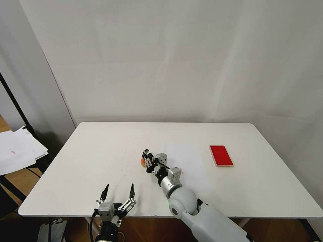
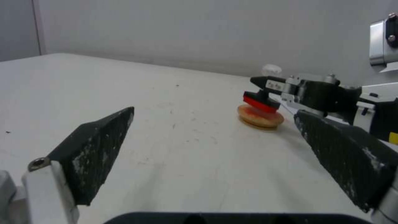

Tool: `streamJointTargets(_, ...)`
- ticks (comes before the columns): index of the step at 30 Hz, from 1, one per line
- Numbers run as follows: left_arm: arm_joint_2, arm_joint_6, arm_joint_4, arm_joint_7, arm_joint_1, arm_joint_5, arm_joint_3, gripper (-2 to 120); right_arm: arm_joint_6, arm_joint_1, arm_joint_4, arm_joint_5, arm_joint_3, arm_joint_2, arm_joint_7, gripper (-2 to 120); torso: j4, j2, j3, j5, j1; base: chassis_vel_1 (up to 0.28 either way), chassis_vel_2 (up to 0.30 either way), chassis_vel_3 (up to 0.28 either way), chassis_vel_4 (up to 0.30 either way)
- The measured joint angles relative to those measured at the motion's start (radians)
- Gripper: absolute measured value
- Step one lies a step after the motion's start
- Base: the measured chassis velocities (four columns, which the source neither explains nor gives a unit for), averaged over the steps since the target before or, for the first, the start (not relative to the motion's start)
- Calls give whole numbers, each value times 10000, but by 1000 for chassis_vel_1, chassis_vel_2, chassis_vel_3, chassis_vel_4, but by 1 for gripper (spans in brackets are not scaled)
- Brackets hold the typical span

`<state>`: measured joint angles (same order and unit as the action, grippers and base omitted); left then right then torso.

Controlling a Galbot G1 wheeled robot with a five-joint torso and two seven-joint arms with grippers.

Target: Pick up the stamp from the ink pad and place it onto another ink pad.

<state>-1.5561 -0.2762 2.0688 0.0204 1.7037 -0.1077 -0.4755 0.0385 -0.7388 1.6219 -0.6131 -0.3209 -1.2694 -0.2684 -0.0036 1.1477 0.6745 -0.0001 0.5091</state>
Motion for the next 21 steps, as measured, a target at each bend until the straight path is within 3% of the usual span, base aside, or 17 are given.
streamJointTargets(10, 0, 0, 0, 0, 0, 0, 0, 102, 94, -31, 65, 11, -30, 1, -135, 10, 0, 0, 0, 0, 0, 0, 0, 0, 0)
streamJointTargets(21, 0, 0, 0, 0, 0, 0, 0, 102, 167, -91, 105, 32, -67, -43, -197, 51, 0, 0, 0, 0, 0, 0, 0, 0, 0)
